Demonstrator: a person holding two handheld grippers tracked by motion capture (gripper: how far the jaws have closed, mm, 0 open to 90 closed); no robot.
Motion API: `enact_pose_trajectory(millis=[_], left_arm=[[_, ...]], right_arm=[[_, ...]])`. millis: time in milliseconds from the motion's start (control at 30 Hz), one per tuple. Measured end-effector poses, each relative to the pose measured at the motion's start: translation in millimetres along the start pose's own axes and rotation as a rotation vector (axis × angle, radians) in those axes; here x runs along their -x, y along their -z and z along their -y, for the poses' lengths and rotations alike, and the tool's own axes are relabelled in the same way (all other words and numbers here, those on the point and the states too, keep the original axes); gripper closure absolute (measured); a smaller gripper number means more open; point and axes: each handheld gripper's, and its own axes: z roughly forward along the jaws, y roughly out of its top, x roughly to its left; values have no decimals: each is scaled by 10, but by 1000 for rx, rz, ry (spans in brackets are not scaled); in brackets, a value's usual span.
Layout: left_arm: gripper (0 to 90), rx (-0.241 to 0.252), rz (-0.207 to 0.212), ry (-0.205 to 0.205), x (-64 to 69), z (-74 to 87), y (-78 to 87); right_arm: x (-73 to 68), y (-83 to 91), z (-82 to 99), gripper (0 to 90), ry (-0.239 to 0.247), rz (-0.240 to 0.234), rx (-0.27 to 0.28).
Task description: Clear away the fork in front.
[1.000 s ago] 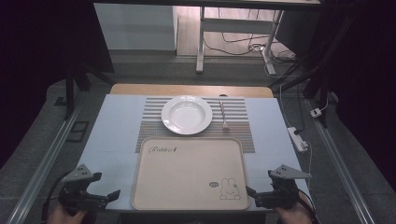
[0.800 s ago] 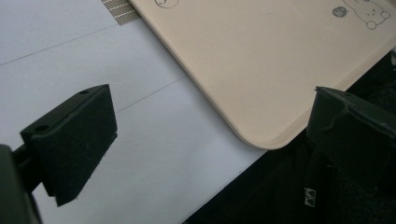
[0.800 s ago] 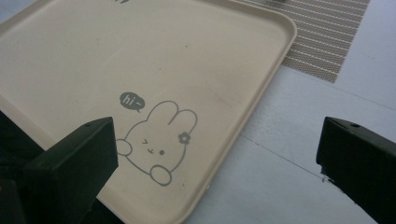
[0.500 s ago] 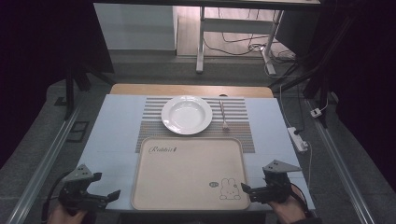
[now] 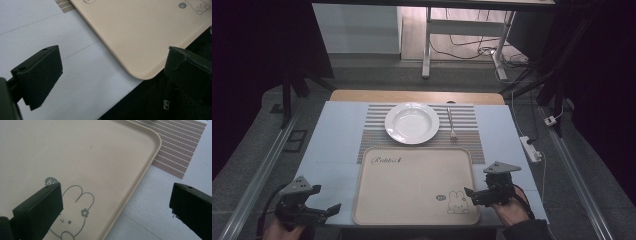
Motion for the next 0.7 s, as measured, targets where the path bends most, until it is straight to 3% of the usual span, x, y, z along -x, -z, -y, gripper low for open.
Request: enact_pose_trajectory(millis=[400, 700], left_arm=[[20, -2, -1, 2, -2, -4, -5], [20, -1, -1, 4, -2, -4, -9]], right_arm=[[103, -189, -213, 0, 34, 33, 26], [192, -414, -390, 0, 53, 72, 7]])
